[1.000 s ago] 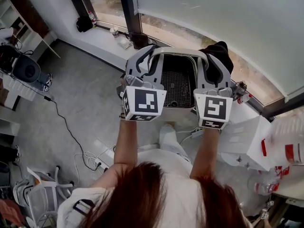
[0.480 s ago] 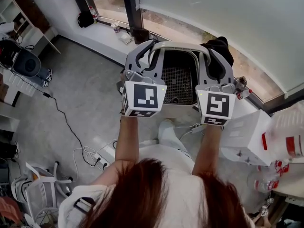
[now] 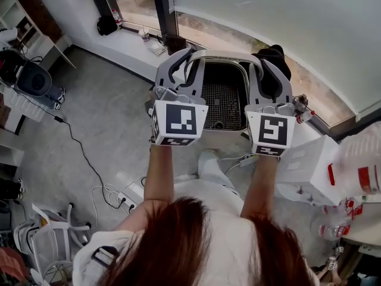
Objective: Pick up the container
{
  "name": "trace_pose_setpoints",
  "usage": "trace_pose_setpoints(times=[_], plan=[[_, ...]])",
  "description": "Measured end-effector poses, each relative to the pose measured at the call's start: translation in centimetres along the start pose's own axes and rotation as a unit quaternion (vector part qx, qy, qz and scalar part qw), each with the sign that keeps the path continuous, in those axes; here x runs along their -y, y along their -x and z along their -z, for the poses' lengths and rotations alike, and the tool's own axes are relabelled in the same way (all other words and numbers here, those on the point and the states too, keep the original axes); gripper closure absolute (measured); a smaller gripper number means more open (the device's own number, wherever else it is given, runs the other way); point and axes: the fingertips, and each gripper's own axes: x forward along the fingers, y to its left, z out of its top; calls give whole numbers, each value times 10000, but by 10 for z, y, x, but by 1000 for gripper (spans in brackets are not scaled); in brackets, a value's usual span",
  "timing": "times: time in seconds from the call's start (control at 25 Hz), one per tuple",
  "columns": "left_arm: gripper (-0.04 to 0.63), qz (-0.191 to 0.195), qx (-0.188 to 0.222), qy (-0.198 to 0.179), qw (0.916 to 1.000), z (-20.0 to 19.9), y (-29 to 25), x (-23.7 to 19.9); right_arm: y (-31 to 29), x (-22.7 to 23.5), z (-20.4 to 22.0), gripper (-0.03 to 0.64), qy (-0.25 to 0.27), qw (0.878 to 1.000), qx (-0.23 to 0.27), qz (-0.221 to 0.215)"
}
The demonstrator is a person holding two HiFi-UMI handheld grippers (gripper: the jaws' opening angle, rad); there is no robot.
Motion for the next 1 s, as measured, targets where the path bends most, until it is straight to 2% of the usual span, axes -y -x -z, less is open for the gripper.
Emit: trace_pose_setpoints(times=[1.0], plan=[[512,-85,-5,-30,10000,-4,8,-4,3,-5,-4,545,94,9999,75,-114]])
